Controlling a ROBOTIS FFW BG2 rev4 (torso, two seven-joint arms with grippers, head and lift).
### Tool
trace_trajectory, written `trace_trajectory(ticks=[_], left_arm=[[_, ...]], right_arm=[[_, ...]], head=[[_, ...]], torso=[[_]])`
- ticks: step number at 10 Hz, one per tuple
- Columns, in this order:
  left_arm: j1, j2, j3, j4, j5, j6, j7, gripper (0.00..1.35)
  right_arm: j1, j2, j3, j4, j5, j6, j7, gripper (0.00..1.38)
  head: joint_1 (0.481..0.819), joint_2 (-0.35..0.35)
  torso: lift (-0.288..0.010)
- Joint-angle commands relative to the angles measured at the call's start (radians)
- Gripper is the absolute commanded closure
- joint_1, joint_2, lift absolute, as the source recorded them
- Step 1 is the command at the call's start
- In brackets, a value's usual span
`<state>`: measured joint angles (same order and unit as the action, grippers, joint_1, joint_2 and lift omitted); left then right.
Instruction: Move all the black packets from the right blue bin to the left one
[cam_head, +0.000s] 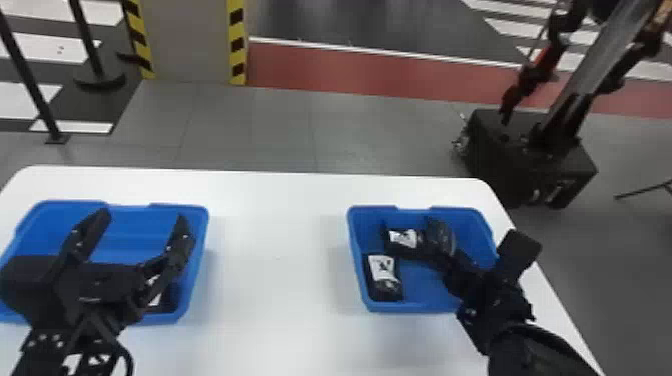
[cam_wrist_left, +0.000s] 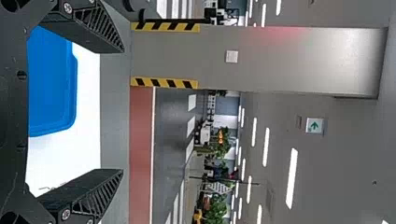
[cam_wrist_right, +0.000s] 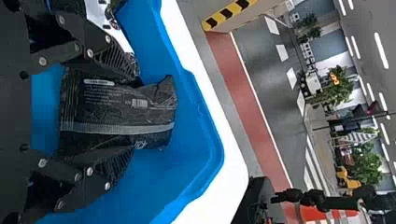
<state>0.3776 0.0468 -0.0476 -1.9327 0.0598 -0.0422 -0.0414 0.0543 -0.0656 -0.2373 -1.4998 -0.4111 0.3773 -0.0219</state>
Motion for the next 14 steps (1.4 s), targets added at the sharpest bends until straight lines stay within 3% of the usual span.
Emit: trace_trajectory(ticks=[1,5,7,9,10,12,14], left_arm=[[0.003,-0.002,0.006,0.0,-0.001,-0.009,0.0,0.11],[0.003,-0.007,0.008,0.0,-0.005,-0.017,0.0,0.11],[0.003,-0.01,0.012,0.0,-0.003,-0.027,0.0,0.11],[0.003,-0.012,0.0,0.0,0.052,-0.054,0.0,0.11],[-0.002,-0.012,-0.009,-0.01,0.091,-0.049,0.0,0.11],[-0.019,-0.007,-0.034,-0.054,0.224,0.077,-0.032,0.11],[-0.037,0.007,-0.041,-0.164,0.327,0.32,-0.097,0.11]], right_arm=[[0.036,0.001,0.023,-0.084,-0.031,0.045,-0.024,1.2],[0.108,0.007,0.029,-0.244,-0.087,0.082,-0.043,1.2],[0.206,0.009,0.055,-0.423,-0.146,0.079,-0.033,1.2],[0.26,0.003,0.064,-0.575,-0.19,0.121,0.068,1.2],[0.25,-0.008,0.069,-0.62,-0.19,0.172,0.154,1.2],[0.174,-0.046,0.124,-0.629,-0.19,0.261,0.3,1.2],[0.127,-0.053,0.196,-0.627,-0.189,0.315,0.366,1.2]], head=[[0.695,-0.168],[0.695,-0.137],[0.695,-0.13],[0.695,-0.095],[0.695,-0.068],[0.695,-0.015],[0.695,0.01]], torso=[[-0.11],[-0.11],[-0.11],[-0.11],[-0.11],[-0.11],[-0.11]])
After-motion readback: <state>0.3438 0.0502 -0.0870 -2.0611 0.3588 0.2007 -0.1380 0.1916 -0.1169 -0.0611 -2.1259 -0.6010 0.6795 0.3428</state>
